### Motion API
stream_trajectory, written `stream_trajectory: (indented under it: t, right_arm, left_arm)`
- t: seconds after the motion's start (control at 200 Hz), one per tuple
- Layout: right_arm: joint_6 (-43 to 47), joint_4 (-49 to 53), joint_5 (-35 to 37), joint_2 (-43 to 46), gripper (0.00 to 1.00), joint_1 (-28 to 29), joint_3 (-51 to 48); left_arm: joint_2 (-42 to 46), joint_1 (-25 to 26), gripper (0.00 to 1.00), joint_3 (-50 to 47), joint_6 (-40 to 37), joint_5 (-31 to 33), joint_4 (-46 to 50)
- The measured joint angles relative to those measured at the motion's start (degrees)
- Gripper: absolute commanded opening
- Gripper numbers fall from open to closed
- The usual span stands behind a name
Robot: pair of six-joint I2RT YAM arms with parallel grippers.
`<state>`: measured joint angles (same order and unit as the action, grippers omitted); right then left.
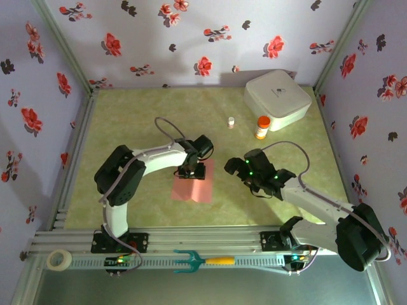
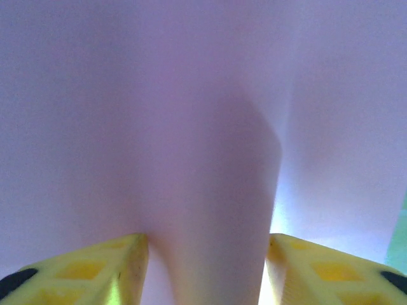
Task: Fold a paper plane with a square sheet of paper (pick it up from the middle)
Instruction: First fold the square sheet of paper in half at the center of the table.
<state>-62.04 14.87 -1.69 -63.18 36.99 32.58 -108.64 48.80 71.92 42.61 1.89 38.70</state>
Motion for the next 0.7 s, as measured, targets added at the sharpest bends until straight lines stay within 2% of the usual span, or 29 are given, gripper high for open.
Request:
stream_trajectory:
  t: [0.41, 0.7]
  right_arm:
    - [0.31, 2.49, 1.99, 0.50, 0.99, -0.17, 1.05]
    - [1.95, 4.79, 5.14, 4.87, 0.99, -1.46, 1.05]
  left_arm:
    - [8.50, 0.00, 0.37, -2.91, -1.16, -3.08, -6.32]
    - [16.87, -2.80, 0.34, -9.49, 1.77, -14.01, -19.65]
